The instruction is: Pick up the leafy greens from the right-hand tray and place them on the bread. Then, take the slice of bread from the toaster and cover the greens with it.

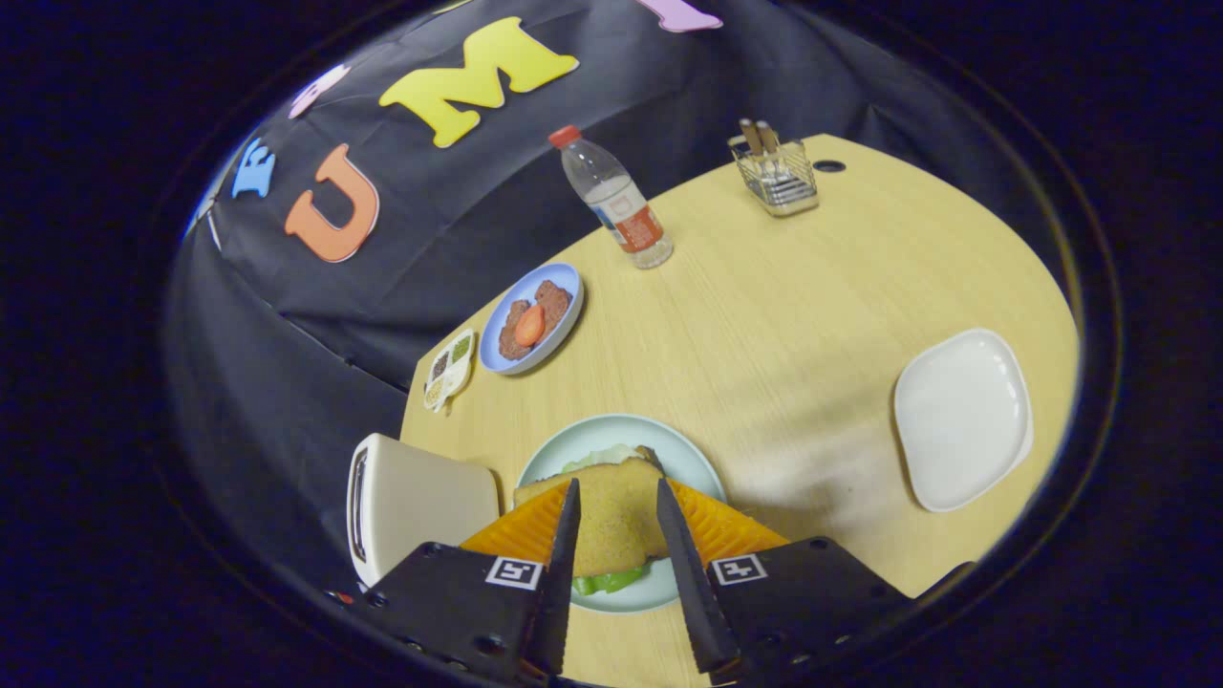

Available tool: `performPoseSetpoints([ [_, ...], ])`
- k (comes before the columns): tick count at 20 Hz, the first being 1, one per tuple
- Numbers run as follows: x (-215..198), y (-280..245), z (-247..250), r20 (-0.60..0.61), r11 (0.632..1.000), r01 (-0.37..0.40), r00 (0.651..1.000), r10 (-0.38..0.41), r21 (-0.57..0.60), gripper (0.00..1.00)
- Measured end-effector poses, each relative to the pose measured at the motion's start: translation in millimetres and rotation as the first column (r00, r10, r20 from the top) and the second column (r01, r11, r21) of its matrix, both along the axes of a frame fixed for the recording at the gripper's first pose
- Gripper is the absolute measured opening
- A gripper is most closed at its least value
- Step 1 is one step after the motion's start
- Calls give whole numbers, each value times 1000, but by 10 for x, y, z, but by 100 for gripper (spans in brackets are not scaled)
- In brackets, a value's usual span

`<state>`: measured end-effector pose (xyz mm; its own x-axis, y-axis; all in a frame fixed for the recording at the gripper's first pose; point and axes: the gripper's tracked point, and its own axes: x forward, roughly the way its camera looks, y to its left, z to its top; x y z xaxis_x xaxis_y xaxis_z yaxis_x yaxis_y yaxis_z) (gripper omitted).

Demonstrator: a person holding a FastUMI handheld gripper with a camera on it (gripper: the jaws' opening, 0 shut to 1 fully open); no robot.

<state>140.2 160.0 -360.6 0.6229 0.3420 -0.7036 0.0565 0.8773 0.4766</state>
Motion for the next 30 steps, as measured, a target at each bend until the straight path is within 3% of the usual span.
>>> performPoseSetpoints([
  [5,-225,85,546,97,995,-52,993,61,-90,75],
  [9,-519,200,1062,192,980,-94,973,128,-178,84],
  [11,-603,195,1380,265,959,-92,950,165,-267,92],
  [14,-743,173,1860,416,924,-24,888,195,-381,96],
  [19,-1069,240,2714,651,906,116,732,198,-406,96],
  [21,-1208,223,2908,688,901,148,699,196,-407,96],
  [30,-1549,135,3122,703,879,152,668,245,-452,95],
])
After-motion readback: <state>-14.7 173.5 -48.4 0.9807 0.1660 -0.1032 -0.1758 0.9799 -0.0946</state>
